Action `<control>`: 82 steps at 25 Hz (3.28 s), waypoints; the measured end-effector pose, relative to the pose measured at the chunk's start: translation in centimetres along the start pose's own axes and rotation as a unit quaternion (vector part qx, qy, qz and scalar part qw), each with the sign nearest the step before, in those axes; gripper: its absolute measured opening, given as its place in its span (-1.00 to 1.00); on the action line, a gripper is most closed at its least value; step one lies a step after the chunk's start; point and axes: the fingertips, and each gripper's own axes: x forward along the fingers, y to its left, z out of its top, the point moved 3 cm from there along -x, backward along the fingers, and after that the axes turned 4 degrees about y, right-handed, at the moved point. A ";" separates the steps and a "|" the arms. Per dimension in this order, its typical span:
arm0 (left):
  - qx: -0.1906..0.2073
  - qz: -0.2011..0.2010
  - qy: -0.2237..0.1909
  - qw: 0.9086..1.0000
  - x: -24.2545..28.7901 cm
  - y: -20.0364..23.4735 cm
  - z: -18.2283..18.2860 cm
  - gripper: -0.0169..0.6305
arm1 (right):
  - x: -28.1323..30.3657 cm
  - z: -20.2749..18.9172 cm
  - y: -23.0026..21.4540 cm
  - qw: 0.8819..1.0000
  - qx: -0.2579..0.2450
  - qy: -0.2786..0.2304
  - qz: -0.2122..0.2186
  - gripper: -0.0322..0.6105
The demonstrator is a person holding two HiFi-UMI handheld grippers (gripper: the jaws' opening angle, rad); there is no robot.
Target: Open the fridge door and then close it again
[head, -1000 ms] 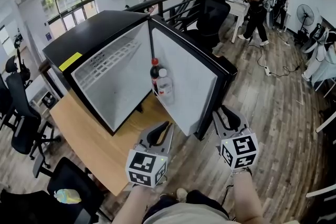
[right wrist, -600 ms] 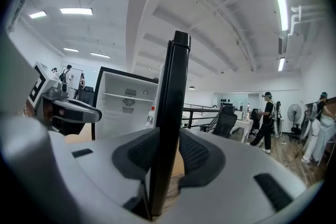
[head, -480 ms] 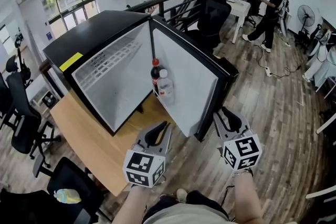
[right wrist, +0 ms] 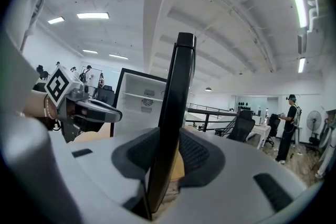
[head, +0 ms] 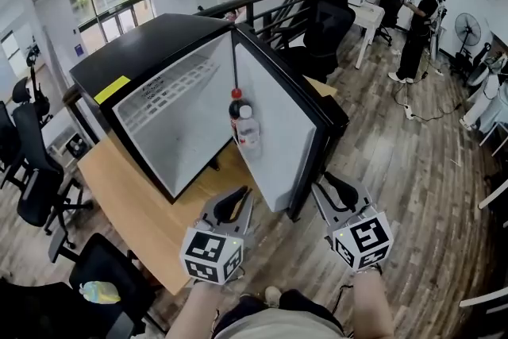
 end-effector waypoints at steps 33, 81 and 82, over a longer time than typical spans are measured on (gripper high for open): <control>-0.027 0.128 -0.010 0.991 -8.2 9.1 -1.1 -0.84 | 8.4 6.0 16.8 0.967 -0.079 -0.072 0.233 -0.69; -0.064 0.240 -0.027 0.968 -13.4 19.5 -0.9 -0.84 | 23.9 13.8 25.5 0.953 -0.022 -0.094 0.289 -0.90; -0.064 0.239 -0.026 0.969 -13.3 19.4 -0.9 -0.84 | 23.8 13.9 25.6 0.951 -0.021 -0.097 0.294 -0.90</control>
